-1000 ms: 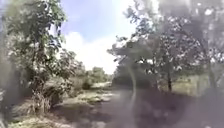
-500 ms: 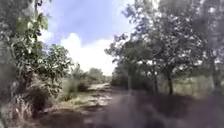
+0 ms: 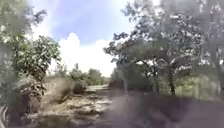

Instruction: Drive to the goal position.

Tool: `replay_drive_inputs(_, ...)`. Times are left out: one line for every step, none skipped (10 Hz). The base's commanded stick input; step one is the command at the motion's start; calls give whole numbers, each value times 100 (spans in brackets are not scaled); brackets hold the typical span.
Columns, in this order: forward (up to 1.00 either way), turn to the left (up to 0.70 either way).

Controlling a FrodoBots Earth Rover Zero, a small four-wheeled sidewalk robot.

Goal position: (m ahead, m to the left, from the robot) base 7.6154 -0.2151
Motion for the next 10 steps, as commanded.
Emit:
replay_drive_inputs(70, 0)
replay_drive_inputs(70, 0)
replay_drive_inputs(70, 0)
replay_drive_inputs(70, 0)
replay_drive_inputs(70, 0)
replay_drive_inputs(70, 0)
replay_drive_inputs(70, 0)
replay_drive_inputs(70, 0)
replay_drive_inputs(70, 0)
replay_drive_inputs(70, 0)
